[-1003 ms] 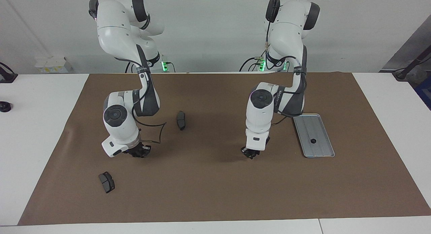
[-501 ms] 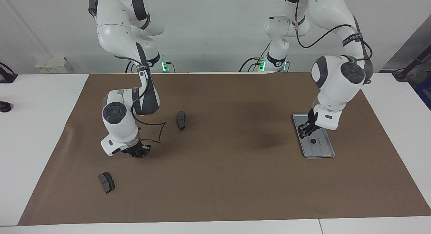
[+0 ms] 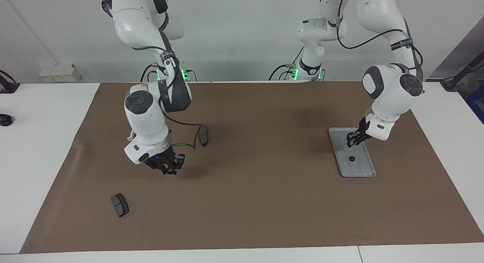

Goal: Pick bearing gear from pile to tray
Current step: 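Lower the second gear onto the tray while the right gripper carries the third gear, then grasp the third gear with the left gripper from the right gripper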

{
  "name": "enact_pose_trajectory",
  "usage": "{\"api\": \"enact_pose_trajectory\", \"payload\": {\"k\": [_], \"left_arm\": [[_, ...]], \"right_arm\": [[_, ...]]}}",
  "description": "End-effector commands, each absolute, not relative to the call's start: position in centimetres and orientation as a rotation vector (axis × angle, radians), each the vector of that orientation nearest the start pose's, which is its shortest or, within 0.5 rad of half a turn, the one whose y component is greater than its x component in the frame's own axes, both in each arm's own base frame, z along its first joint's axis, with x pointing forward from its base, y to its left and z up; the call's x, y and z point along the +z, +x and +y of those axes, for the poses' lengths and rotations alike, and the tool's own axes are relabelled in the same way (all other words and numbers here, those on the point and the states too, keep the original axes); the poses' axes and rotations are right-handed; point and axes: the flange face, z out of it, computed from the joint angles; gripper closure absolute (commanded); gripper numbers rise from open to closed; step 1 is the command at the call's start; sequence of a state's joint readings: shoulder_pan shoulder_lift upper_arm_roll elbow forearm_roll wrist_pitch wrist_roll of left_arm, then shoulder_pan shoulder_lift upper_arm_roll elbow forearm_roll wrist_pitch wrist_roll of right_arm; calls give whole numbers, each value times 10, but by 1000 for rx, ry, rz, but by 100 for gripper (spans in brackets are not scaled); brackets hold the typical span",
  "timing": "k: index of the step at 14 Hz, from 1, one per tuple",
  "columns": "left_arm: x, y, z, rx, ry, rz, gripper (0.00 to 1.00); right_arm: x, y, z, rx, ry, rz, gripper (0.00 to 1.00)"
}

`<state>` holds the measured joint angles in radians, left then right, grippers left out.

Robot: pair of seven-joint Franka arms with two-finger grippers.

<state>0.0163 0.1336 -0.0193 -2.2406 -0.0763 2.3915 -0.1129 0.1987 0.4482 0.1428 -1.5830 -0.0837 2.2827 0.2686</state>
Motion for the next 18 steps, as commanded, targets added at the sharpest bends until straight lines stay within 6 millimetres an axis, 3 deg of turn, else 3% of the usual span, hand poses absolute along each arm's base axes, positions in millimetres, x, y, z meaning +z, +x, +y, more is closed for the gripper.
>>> {"api": "enact_pose_trajectory", "payload": {"k": [1,3,5,7,9,11,12,13,16,18], "left_arm": [[311,521,-1,-51,-3198,-187,89],[314,524,-3,-46,-3199,-179,0],[338,536,-11,-23,-3204,-164,0],[380,549,-12,0,-3211,-153,0],[422,563,-15,22,-3216,-139,0],[458,574,-17,-1,-3220,-134,0],[468,577,-20,-22,-3221,-154,0],[476,581,-29,-44,-3219,-216,0],[479,586,-80,-128,-3215,-345,0],[473,590,-102,-202,-3224,-377,0]], "right_arm": [[406,656,276,-449,-2983,-233,92],[403,637,333,-501,-2928,-309,92],[397,621,388,-505,-2893,-373,92],[375,607,449,-512,-2851,-349,92],[352,596,477,-508,-2847,-390,92],[338,577,505,-525,-2804,-393,79],[339,570,512,-522,-2799,-379,65],[338,565,517,-508,-2803,-374,40],[335,566,511,-457,-2871,-387,24],[338,579,496,-458,-2899,-369,16]]}}
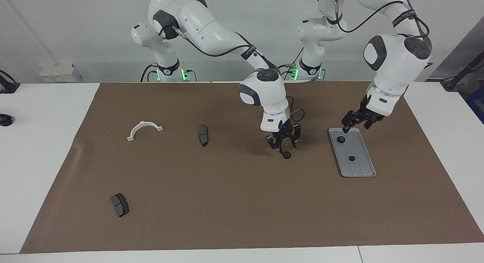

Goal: Pick bearing gear from pile to tray
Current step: 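Grasp the third gear with the left gripper from the right gripper, then carry the third gear to the tray with the left gripper while the right gripper withdraws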

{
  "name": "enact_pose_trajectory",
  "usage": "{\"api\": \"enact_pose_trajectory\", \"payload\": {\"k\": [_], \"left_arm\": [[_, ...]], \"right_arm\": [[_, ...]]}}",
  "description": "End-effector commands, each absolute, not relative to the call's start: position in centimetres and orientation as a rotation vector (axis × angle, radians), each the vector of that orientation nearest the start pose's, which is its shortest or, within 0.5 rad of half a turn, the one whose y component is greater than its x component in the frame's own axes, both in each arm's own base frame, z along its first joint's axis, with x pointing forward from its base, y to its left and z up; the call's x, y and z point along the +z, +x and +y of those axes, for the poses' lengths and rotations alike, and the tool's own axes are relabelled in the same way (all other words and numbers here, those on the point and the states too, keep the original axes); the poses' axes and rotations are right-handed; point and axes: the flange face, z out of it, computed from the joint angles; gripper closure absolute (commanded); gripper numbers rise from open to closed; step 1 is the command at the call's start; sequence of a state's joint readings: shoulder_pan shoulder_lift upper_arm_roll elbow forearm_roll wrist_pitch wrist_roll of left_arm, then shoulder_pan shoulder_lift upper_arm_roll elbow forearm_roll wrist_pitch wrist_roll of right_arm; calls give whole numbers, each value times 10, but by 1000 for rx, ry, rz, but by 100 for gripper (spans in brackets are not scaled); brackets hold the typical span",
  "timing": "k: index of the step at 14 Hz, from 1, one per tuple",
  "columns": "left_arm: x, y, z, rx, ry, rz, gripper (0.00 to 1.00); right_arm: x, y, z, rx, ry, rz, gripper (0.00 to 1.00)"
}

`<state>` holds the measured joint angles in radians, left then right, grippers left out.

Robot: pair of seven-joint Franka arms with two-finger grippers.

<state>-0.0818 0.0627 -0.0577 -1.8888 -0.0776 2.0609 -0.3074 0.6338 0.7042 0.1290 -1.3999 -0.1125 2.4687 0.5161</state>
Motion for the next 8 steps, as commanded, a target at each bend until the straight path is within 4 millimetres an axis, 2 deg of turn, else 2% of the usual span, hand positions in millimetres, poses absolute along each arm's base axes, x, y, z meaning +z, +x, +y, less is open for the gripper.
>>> {"api": "enact_pose_trajectory", "payload": {"k": [1,3,5,7,8], "left_arm": [[463,591,-128,-224,-3232,-404,0],[443,596,-143,-244,-3232,-460,0],[402,594,-197,-194,-3211,-403,0],[370,593,-221,-211,-3149,-462,0],[350,585,-247,-179,-3143,-448,0]], "right_arm": [[343,591,482,-450,-2917,-337,16],[376,613,446,-392,-2971,-255,16],[429,627,406,-382,-2999,-237,16],[479,635,352,-302,-2994,-218,16],[502,637,325,-275,-2983,-211,16]]}}
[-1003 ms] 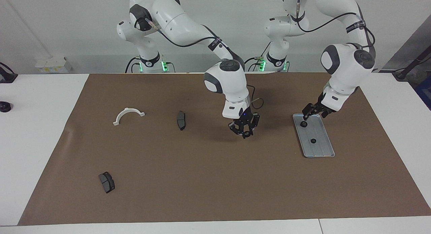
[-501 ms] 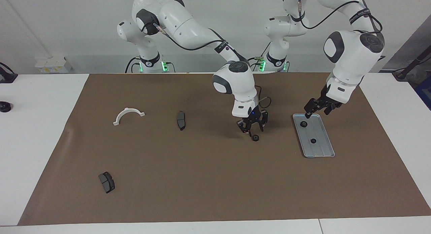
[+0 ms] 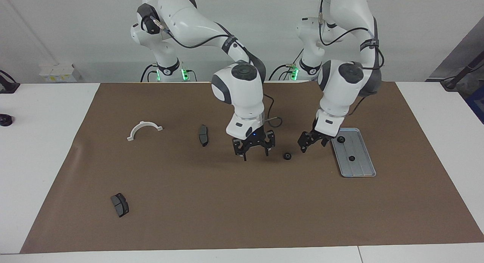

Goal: Pick bearing gear from pile to tray
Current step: 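Carry the third gear to the tray with the left gripper while the right gripper withdraws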

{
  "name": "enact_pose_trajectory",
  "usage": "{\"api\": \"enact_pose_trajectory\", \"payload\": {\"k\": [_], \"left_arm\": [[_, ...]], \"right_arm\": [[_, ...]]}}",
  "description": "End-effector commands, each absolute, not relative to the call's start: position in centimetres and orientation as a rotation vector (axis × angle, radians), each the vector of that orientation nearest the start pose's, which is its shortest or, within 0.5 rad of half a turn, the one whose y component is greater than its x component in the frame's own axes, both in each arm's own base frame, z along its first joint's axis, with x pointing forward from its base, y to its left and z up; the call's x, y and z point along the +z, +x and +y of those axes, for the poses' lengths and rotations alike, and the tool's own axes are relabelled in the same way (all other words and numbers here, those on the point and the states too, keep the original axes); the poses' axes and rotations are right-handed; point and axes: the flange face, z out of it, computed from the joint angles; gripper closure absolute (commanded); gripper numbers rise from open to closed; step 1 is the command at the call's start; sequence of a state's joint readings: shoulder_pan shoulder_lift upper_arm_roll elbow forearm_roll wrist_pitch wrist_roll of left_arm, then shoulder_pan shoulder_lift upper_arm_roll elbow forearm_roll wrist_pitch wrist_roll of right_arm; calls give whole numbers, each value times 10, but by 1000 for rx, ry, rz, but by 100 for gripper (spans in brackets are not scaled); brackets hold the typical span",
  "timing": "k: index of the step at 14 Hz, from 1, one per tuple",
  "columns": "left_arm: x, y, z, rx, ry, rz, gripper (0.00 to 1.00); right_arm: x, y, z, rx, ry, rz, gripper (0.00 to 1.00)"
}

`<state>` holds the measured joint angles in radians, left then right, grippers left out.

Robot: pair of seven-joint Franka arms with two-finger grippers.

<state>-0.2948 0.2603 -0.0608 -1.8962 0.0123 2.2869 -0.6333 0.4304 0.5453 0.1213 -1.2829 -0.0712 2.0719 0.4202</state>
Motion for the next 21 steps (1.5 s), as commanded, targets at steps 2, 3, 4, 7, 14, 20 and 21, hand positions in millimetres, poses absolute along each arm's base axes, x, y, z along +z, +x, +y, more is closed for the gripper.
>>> {"api": "enact_pose_trajectory", "payload": {"k": [2,3,4,7,14,20,21], "left_arm": [[326,580,-258,-162,-3136,-469,0],[319,576,-256,-145,-3129,-477,1],[311,570,-258,-127,-3123,-488,14],[303,561,-264,-126,-3125,-491,28],[293,551,-270,-132,-3129,-502,64],[345,580,-232,-103,-3093,-527,100],[364,584,-208,-114,-3095,-535,100]], "right_arm": [[537,634,278,-221,-3026,-190,16],[553,633,254,-207,-3041,-166,16],[573,628,225,-189,-3051,-143,15],[620,610,144,-121,-3093,-41,12],[627,589,43,-23,-3175,-25,9],[607,584,27,-114,-3171,24,0],[607,584,26,-113,-3163,28,0]]}}
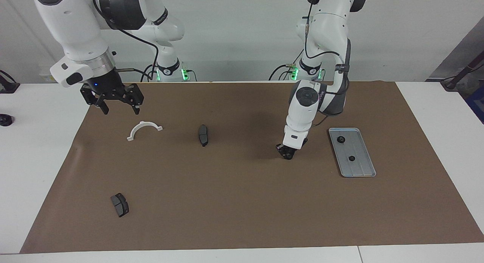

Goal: Pick bearing gear from pile to tray
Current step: 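Carry the third gear to the tray with the left gripper while the right gripper withdraws, then lower the third gear onto the tray and open the left gripper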

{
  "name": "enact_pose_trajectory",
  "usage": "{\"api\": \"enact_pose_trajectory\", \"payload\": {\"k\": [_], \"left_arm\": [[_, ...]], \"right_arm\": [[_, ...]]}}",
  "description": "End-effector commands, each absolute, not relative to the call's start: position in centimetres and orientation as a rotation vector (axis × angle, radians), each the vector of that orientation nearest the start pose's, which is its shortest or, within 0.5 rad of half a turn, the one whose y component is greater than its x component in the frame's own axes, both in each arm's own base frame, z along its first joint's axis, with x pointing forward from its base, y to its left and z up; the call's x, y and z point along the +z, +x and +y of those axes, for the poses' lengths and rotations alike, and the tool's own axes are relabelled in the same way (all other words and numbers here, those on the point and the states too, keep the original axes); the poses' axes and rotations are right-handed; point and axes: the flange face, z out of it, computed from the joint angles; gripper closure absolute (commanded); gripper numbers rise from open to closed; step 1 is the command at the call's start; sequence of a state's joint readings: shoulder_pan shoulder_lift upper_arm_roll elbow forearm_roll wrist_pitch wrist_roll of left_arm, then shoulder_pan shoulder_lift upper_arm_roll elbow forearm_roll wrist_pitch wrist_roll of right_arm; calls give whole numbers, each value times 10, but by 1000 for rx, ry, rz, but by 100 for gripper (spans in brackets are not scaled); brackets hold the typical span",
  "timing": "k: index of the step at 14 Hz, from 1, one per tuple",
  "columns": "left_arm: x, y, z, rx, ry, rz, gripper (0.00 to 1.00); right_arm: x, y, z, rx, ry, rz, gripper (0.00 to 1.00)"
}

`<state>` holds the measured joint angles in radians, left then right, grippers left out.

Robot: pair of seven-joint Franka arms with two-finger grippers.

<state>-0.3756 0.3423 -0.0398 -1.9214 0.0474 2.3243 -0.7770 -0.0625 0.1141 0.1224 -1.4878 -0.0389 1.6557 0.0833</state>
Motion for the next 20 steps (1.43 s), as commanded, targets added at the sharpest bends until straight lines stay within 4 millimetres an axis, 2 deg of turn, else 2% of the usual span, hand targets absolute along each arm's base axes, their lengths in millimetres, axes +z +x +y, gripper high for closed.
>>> {"api": "enact_pose_trajectory", "payload": {"k": [1,4,6,8,11,13,14,16,17,18,20], "left_arm": [[383,585,-184,-119,-3099,-538,100],[406,593,-106,-47,-3145,-495,100],[401,593,-49,-3,-3170,-378,100],[389,584,-3,1,-3179,-274,100],[355,555,42,-36,-3183,-121,100],[340,546,44,-46,-3181,-104,100],[332,543,43,-41,-3181,-98,96],[319,535,48,-43,-3180,-38,76],[318,535,48,-46,-3180,-13,43],[319,537,47,-46,-3180,-10,0],[337,548,31,-76,-3179,15,0]], "right_arm": [[607,584,26,-115,-3160,33,0],[609,584,28,-127,-3159,33,0],[609,584,33,-127,-3157,14,0],[608,584,35,-122,-3158,6,0],[608,584,34,-120,-3158,9,0],[608,583,35,-117,-3158,6,0],[608,583,35,-117,-3158,6,0],[608,583,35,-117,-3158,6,0],[608,583,35,-117,-3158,6,0],[608,583,34,-117,-3158,9,0],[608,583,35,-115,-3158,6,0]]}}
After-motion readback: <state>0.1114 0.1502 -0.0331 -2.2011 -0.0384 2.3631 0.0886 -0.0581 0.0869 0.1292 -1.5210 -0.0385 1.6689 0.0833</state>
